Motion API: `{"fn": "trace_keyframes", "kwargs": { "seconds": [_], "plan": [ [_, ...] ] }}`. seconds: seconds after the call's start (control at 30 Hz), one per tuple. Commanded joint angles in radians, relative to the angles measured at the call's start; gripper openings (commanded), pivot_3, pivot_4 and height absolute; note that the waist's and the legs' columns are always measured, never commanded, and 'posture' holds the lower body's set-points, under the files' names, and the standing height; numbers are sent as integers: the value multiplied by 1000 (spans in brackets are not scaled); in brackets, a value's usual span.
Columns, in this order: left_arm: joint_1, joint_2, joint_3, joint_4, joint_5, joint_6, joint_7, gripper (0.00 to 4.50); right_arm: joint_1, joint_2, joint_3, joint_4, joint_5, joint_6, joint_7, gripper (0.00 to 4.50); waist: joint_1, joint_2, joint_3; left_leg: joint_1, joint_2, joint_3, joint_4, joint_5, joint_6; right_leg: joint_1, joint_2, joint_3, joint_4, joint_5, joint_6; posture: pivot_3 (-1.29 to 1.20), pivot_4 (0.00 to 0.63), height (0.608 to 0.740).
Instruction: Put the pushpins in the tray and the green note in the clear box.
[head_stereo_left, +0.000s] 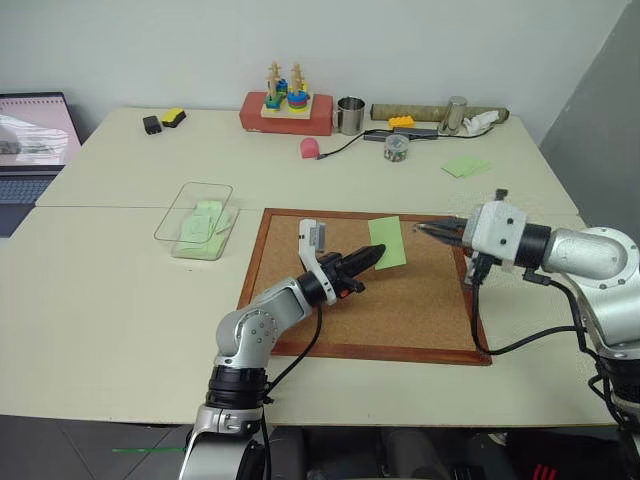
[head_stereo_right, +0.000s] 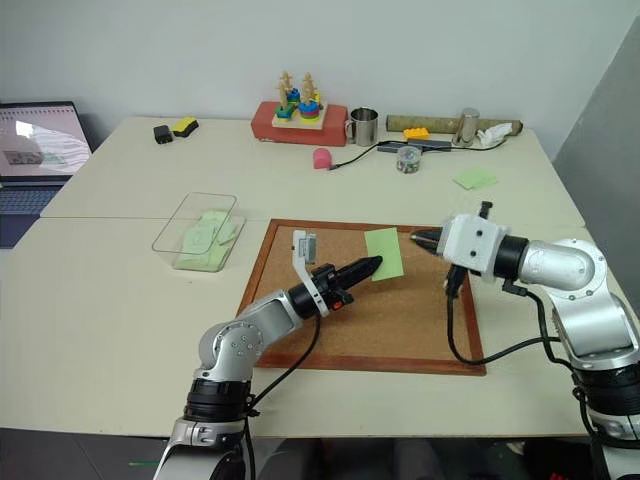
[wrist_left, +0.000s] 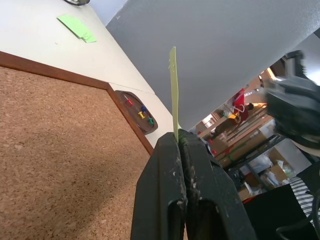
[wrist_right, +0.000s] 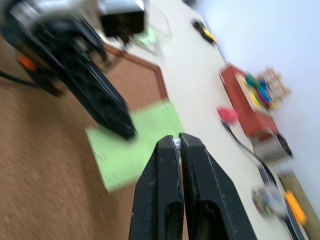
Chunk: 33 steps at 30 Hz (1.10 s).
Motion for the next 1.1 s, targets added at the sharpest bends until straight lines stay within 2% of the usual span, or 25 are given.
{"fn": "trace_keyframes", "kwargs": {
  "seconds": [0.03,0.23,0.43,0.63,0.97,1.1],
  "plan": [
    [34,50,-13,-170,-24,14,-24,44,-70,-28,-25,307,-151,43,-171,0,-2,0,0,0,0,0,0,0,0,0,0,0,0,0,0,0,150,740],
    [75,86,-21,-244,-37,32,-10,44,-134,10,45,583,-227,-22,-216,0,-3,0,0,1,0,2,-1,0,0,0,0,2,0,0,-1,0,150,740],
    [73,73,-17,-263,-47,31,15,44,-190,42,65,735,-245,-67,-229,0,-3,0,0,1,0,4,0,0,0,0,0,4,0,0,-1,0,150,740],
    [75,70,-26,-269,-56,36,17,0,-200,46,63,773,-240,-82,-222,1209,-3,0,0,1,0,4,0,0,0,0,0,4,0,0,-1,0,150,740],
    [58,86,-12,-271,-61,35,15,0,-186,17,28,681,-212,-56,-196,3276,-3,0,0,1,0,4,0,0,0,0,0,4,0,0,-1,0,150,740],
    [54,107,1,-280,-59,28,17,0,-184,-7,10,634,-205,-41,-190,4344,-3,0,0,1,0,4,0,0,0,0,0,3,0,0,-1,0,150,740]
  ]
}}
